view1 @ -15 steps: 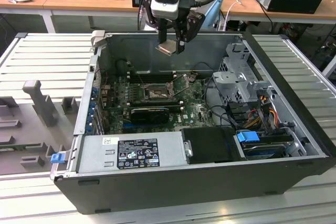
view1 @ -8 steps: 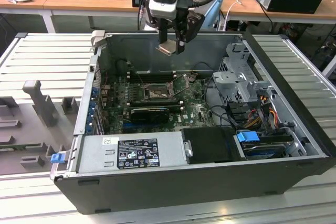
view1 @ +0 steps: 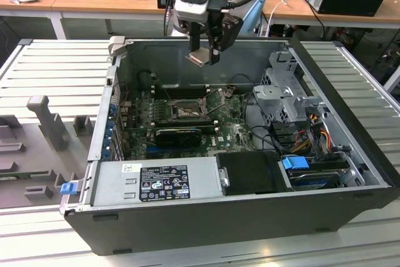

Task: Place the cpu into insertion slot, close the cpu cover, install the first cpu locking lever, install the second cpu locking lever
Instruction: 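Place the cpu into insertion slot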

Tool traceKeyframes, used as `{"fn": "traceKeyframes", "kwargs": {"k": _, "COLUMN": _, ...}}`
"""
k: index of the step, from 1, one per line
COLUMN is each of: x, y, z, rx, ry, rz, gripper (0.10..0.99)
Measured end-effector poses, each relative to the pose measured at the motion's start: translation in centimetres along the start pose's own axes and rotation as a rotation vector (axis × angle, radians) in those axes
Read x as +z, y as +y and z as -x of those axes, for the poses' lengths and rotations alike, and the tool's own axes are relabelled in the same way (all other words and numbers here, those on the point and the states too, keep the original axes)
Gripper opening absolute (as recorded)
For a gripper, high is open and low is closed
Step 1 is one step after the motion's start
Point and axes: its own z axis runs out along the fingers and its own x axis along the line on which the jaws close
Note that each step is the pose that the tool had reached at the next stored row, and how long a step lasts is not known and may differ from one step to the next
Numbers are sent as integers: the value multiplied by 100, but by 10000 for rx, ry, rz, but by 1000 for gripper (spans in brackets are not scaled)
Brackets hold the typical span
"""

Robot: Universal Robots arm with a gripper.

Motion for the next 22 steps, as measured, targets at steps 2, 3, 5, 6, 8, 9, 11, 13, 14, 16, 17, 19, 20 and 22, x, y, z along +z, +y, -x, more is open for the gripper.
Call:
{"fn": "traceKeyframes", "kwargs": {"k": 2, "x": 0, "y": 0, "z": 0, "rx": 205, "ry": -18, "rz": 4, "gripper": 541}}
{"fn": "traceKeyframes", "kwargs": {"k": 3, "x": 1, "y": 0, "z": 0, "rx": 248, "ry": -22, "rz": 5, "gripper": 541}}
{"fn": "traceKeyframes", "kwargs": {"k": 5, "x": 1, "y": 0, "z": 0, "rx": 366, "ry": -33, "rz": 8, "gripper": 541}}
{"fn": "traceKeyframes", "kwargs": {"k": 6, "x": 1, "y": 0, "z": 0, "rx": 408, "ry": -37, "rz": 8, "gripper": 541}}
{"fn": "traceKeyframes", "kwargs": {"k": 8, "x": 1, "y": 0, "z": 0, "rx": 496, "ry": -44, "rz": 10, "gripper": 541}}
{"fn": "traceKeyframes", "kwargs": {"k": 9, "x": 1, "y": 0, "z": 0, "rx": 575, "ry": -51, "rz": 12, "gripper": 541}}
{"fn": "traceKeyframes", "kwargs": {"k": 11, "x": 2, "y": 0, "z": 0, "rx": 745, "ry": -66, "rz": 15, "gripper": 541}}
{"fn": "traceKeyframes", "kwargs": {"k": 13, "x": 2, "y": 0, "z": 0, "rx": 835, "ry": -74, "rz": 17, "gripper": 541}}
{"fn": "traceKeyframes", "kwargs": {"k": 14, "x": 2, "y": 0, "z": 0, "rx": 903, "ry": -81, "rz": 18, "gripper": 541}}
{"fn": "traceKeyframes", "kwargs": {"k": 16, "x": 2, "y": 0, "z": 0, "rx": 991, "ry": -88, "rz": 20, "gripper": 541}}
{"fn": "traceKeyframes", "kwargs": {"k": 17, "x": 2, "y": 0, "z": 0, "rx": 1060, "ry": -94, "rz": 21, "gripper": 541}}
{"fn": "traceKeyframes", "kwargs": {"k": 19, "x": 2, "y": 0, "z": 0, "rx": 1203, "ry": -108, "rz": 24, "gripper": 541}}
{"fn": "traceKeyframes", "kwargs": {"k": 20, "x": 3, "y": 0, "z": 0, "rx": 1262, "ry": -113, "rz": 25, "gripper": 541}}
{"fn": "traceKeyframes", "kwargs": {"k": 22, "x": 3, "y": 0, "z": 0, "rx": 1348, "ry": -120, "rz": 27, "gripper": 541}}
